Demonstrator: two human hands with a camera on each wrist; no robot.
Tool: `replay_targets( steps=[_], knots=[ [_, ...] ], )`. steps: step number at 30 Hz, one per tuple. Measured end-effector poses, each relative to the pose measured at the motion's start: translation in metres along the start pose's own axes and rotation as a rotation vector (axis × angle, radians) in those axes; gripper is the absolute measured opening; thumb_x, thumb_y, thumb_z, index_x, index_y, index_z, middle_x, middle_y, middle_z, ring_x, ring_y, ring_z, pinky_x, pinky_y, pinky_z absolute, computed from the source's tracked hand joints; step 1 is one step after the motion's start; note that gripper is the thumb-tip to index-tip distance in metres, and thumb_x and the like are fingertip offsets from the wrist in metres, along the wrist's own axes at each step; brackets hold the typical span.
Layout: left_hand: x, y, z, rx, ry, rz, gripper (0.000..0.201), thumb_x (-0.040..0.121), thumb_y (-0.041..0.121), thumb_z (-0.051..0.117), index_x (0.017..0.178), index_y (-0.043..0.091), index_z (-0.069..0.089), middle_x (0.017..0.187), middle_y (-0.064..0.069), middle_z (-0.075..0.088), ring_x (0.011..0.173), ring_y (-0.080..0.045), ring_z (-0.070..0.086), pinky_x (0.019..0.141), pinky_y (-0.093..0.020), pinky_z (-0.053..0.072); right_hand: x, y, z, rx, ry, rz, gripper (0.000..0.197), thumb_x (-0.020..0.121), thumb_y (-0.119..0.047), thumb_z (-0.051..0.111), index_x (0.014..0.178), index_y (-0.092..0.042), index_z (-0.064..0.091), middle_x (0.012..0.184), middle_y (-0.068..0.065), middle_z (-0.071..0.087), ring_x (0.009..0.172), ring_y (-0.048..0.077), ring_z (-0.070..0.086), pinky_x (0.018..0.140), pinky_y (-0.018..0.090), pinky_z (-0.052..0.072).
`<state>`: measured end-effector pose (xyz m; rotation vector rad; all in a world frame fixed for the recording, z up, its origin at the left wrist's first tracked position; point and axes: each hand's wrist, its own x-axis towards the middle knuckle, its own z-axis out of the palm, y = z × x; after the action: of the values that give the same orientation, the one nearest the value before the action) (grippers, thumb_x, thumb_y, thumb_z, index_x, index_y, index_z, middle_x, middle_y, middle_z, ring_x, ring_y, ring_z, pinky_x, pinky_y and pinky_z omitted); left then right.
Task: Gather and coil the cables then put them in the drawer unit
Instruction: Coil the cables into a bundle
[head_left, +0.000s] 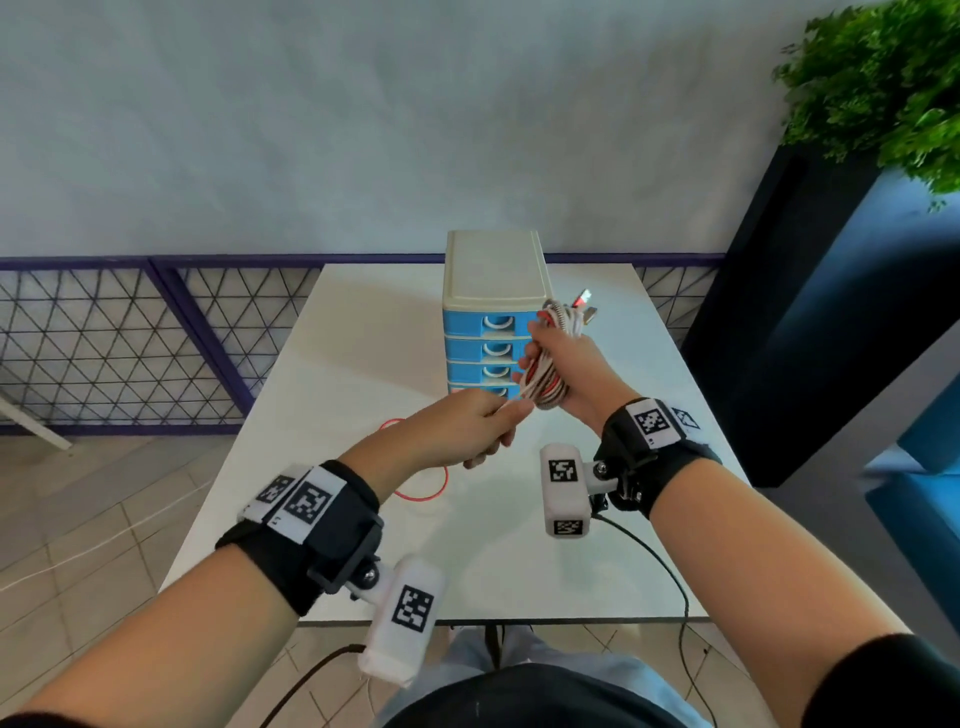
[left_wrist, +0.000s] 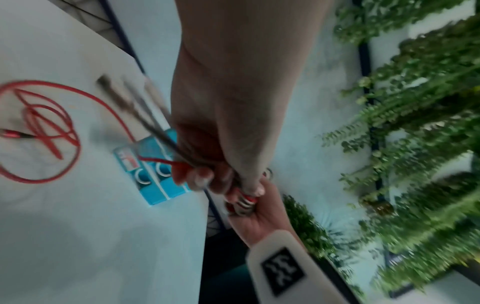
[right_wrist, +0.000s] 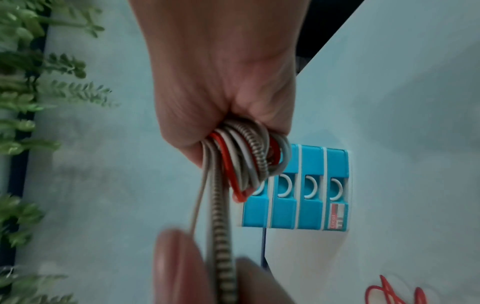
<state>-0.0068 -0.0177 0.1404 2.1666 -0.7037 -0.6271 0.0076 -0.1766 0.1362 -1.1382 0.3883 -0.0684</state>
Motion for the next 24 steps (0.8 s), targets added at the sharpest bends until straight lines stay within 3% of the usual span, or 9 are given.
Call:
replay_targets(
  steps=[2,4,6,8,11,12,16,19,24],
  knots=[
    [-0.008,-0.006,0.003,-0.313,-0.071,0.004,0.041,0.099,0.037,0.036,0.069,0.011,0.046,0.058,0.001,0.034,0.042,-0.006,0.034,0.046,-0.018,0.035,0.001,-0.005,-0.003,0.178,-0.015,0.035,0.016,0.096,-0.018,0.055,0.082,-0.009,0.054,0.067,0.008,0.065,0.066,0.022,0.067,0.080,0.044,0.056],
    [-0.013,-0.013,0.005,-0.470,-0.112,0.015,0.036,0.100,0.033,0.034,0.072,0.012,0.043,0.061,0.000,0.027,0.044,-0.006,0.030,0.049,-0.015,0.035,-0.001,-0.005,0.000,0.278,-0.064,0.061,0.014,0.097,-0.019,0.052,0.086,-0.010,0.053,0.081,0.013,0.069,0.076,0.024,0.070,0.083,0.042,0.055],
    [-0.016,-0.021,0.006,-0.602,-0.175,0.004,0.040,0.096,0.043,0.035,0.069,0.016,0.045,0.060,0.001,0.026,0.047,-0.009,0.030,0.056,-0.016,0.039,-0.003,-0.002,0.005,0.340,-0.051,0.071,0.020,0.097,-0.020,0.053,0.080,-0.009,0.053,0.069,0.008,0.067,0.063,0.019,0.069,0.070,0.036,0.059],
    [-0.020,-0.032,0.005,-0.680,-0.245,-0.028,0.046,0.089,0.053,0.034,0.061,0.019,0.043,0.056,0.002,0.027,0.047,-0.011,0.029,0.058,-0.015,0.042,0.000,-0.003,0.004,0.430,0.007,0.064,0.026,0.096,-0.019,0.055,0.072,-0.012,0.048,0.050,0.000,0.054,0.044,0.013,0.058,0.055,0.028,0.055],
    [-0.026,-0.052,0.004,-0.720,-0.265,-0.117,0.045,0.090,0.056,0.035,0.066,0.019,0.045,0.053,0.005,0.027,0.044,-0.011,0.028,0.075,-0.029,0.042,0.004,-0.010,-0.004,0.464,0.092,0.017,0.026,0.095,-0.020,0.057,0.072,-0.017,0.046,0.044,-0.005,0.041,0.036,0.008,0.044,0.049,0.023,0.048],
    [-0.027,-0.058,0.004,-0.746,-0.256,-0.142,0.043,0.090,0.055,0.037,0.069,0.019,0.047,0.054,0.006,0.028,0.044,-0.011,0.028,0.075,-0.031,0.040,0.003,-0.012,-0.006,0.438,0.108,0.003,0.025,0.095,-0.020,0.058,0.073,-0.017,0.047,0.044,-0.005,0.040,0.036,0.008,0.043,0.049,0.023,0.047],
    [-0.024,-0.063,-0.001,-0.656,-0.203,-0.150,0.044,0.091,0.055,0.037,0.069,0.017,0.047,0.053,0.005,0.028,0.045,-0.010,0.022,0.058,-0.025,0.029,0.001,-0.015,-0.007,0.357,0.142,-0.032,0.024,0.094,-0.019,0.060,0.073,-0.018,0.047,0.043,-0.005,0.040,0.035,0.008,0.042,0.048,0.023,0.045],
    [-0.019,-0.062,-0.005,-0.450,-0.058,-0.136,0.046,0.093,0.054,0.037,0.067,0.017,0.046,0.053,0.003,0.031,0.047,-0.011,0.023,0.051,-0.025,0.021,0.001,-0.017,-0.006,0.278,0.154,-0.050,0.024,0.093,-0.020,0.060,0.073,-0.017,0.047,0.043,-0.005,0.041,0.036,0.009,0.042,0.049,0.025,0.046],
    [-0.012,-0.064,-0.007,-0.248,0.077,-0.062,0.040,0.097,0.042,0.039,0.068,0.016,0.047,0.056,0.004,0.039,0.047,-0.010,0.030,0.046,-0.020,0.026,-0.003,-0.019,-0.011,0.165,0.129,-0.094,0.023,0.093,-0.021,0.060,0.074,-0.016,0.048,0.047,-0.004,0.041,0.038,0.009,0.043,0.048,0.026,0.047]
  ],
)
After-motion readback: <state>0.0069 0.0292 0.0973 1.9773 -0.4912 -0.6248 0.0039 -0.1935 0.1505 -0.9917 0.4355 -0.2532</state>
